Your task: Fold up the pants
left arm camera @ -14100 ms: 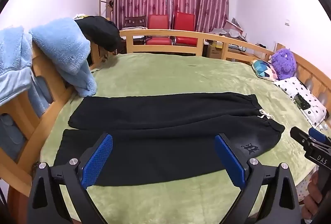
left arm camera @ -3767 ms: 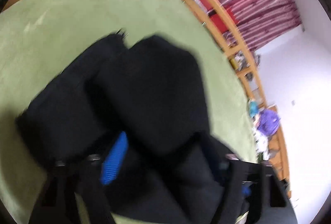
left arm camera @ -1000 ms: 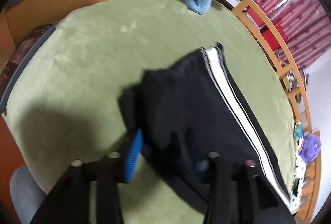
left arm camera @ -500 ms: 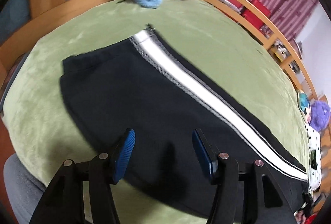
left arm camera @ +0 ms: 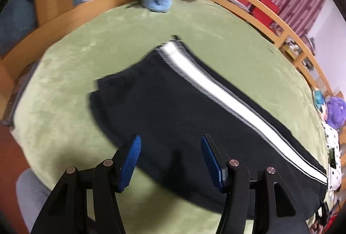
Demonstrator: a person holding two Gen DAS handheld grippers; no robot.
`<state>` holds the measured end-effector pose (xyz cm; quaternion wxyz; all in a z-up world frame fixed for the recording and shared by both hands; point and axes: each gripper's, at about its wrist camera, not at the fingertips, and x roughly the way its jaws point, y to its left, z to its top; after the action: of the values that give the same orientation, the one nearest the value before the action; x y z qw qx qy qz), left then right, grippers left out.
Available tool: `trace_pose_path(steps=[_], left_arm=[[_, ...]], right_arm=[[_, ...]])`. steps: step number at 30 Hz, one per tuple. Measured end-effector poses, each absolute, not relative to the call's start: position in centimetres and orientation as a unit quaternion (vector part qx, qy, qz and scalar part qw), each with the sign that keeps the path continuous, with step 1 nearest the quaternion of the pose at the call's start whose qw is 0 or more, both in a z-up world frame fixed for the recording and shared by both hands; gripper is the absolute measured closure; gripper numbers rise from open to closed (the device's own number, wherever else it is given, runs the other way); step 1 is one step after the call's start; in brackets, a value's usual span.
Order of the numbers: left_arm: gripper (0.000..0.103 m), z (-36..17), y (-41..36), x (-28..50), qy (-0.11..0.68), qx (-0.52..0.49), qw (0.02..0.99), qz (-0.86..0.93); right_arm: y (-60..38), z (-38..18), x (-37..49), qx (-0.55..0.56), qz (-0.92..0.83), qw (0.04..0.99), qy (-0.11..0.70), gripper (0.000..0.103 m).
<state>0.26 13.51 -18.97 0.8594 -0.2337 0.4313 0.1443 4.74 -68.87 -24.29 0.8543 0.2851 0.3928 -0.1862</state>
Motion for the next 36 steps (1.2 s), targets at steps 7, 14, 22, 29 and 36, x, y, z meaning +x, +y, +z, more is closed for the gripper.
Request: trace_pose_path(steps=[7,14,22,29,36], left_arm=[[0.047,-20.6,18.4,-1.2,0.401,-0.276,0.861,0.145],[0.049,-21.6,21.8,2.3,0.386,-0.295,0.864,0.131],[0.093,-20.9,23.2,2.2,0.385,-0.318,0.861,0.101],[0.093,-21.2,24.4,0.2,0.385,-0.347,0.85,0.095],[0.068,-22.6,25.2,0.5,0.412,-0.352,0.831,0.126]], right_arm=[[-64.8,-21.8,-0.1,0.29,-0.196,0.851,0.391,0.032],[-58.5,-19.4,-3.9,0.258,-0.191,0.857,0.402,0.032],[-50.4,-17.8,-0.5,0.239,-0.145,0.871,0.405,0.032],[-45.9,-17.6,2.4,0.224,-0.096,0.876,0.416,0.033],[-43.8,-17.8,2.2,0.225,-0.077,0.871,0.429,0.033]])
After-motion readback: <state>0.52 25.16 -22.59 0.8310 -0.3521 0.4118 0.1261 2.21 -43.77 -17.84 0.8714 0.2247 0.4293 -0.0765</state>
